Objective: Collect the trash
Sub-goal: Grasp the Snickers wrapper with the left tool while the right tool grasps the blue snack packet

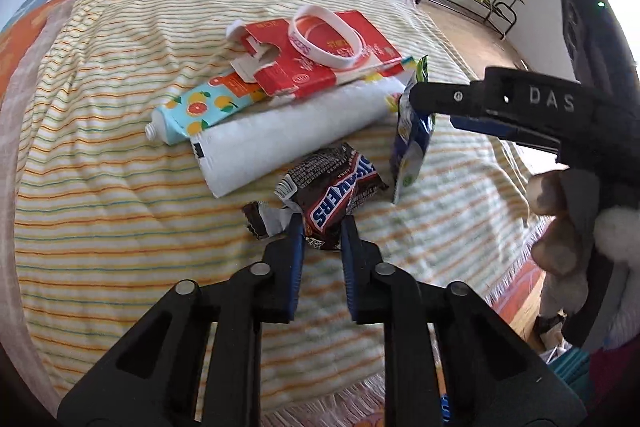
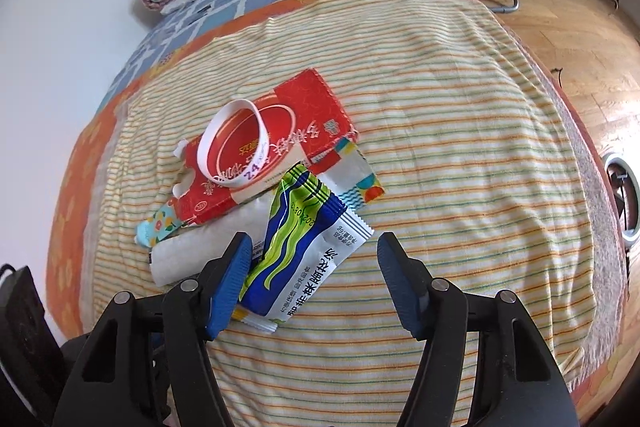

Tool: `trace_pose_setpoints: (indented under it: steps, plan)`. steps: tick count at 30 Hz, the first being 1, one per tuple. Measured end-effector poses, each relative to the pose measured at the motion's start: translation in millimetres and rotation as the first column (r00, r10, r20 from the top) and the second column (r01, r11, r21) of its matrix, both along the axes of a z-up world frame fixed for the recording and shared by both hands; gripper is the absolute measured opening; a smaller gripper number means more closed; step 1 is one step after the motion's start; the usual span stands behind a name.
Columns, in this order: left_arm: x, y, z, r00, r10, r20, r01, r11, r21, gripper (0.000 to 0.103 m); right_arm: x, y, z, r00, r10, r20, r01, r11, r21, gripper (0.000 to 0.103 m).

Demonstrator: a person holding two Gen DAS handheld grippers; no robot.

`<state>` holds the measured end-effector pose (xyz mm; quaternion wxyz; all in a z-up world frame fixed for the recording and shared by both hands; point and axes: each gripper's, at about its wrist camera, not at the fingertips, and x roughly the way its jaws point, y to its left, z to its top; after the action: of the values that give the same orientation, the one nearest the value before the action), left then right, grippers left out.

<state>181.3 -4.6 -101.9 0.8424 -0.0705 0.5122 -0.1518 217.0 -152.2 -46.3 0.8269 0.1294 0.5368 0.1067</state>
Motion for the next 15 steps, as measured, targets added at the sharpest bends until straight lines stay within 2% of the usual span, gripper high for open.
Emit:
trace_pose_setpoints:
  steps: [8,13,15]
  plan:
    - [-19.4,-1.0,10.1,0.999,-0.025,0.044,0.023,0.999,0.044,0.015,-17.1,-21.9,-2.6,0.997,-0.005,-0.075,0.016,0.988,0.151,0.064]
    - [-23.9,5.9,10.7,0.999,-0.023,0.045,0.02,0.998,0.06,0.015,-28.3,-20.2,0.9,0.997,0.028,-0.077,-0.014,0.985,0.174,0.064]
    - [-26.5,7.0,11.5,0.999,-0.022,0.045,0.019,0.998,0.066,0.015,-31.6,-18.5,2.6,0.997,0.033,-0.066,-0.021,0.984,0.176,0.051]
